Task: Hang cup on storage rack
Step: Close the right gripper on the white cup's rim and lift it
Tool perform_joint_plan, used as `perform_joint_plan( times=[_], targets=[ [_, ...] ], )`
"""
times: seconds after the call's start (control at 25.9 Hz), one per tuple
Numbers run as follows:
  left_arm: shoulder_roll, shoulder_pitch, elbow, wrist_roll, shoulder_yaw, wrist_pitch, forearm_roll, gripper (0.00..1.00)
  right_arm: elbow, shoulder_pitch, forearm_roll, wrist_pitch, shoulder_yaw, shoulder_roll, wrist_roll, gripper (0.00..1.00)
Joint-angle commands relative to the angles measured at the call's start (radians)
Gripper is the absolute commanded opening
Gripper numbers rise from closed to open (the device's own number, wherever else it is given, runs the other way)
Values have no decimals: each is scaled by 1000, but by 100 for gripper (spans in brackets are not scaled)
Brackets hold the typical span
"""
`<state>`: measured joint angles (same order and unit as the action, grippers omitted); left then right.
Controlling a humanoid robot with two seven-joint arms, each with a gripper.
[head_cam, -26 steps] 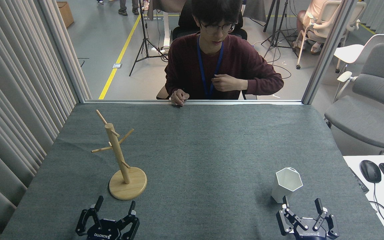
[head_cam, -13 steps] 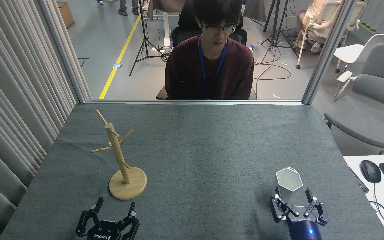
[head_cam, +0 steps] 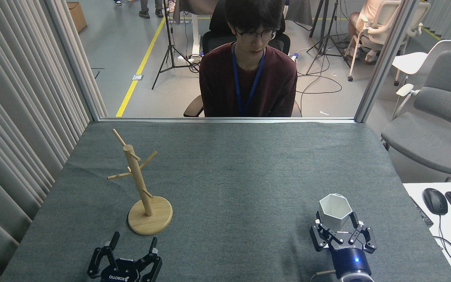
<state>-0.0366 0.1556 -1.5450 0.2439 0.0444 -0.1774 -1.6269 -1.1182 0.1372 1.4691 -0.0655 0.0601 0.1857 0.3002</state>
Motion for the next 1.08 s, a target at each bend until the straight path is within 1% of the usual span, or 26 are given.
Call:
perform_joint_plan(
  times=[0.0, 0.12, 0.5, 0.62, 1.04],
  targets=[
    [3, -2, -1, 0, 0, -1, -1, 99, 28, 27, -1, 0, -6, 6, 5, 98],
    [9, -4, -1, 0, 0, -1, -1, 99, 47, 35, -3, 1, -6, 8, 8, 98],
    [12, -2, -7, 0, 0, -2, -1, 99, 49, 30, -10, -8, -6, 21, 11, 98],
    [12, -2, -9, 0, 0, -2, -1, 99, 49, 27, -13, -7, -5, 41, 11, 98],
    [21, 1, -18, 0, 0, -2, -2, 99, 64, 32, -15, -10, -2, 51, 11, 98]
  ],
)
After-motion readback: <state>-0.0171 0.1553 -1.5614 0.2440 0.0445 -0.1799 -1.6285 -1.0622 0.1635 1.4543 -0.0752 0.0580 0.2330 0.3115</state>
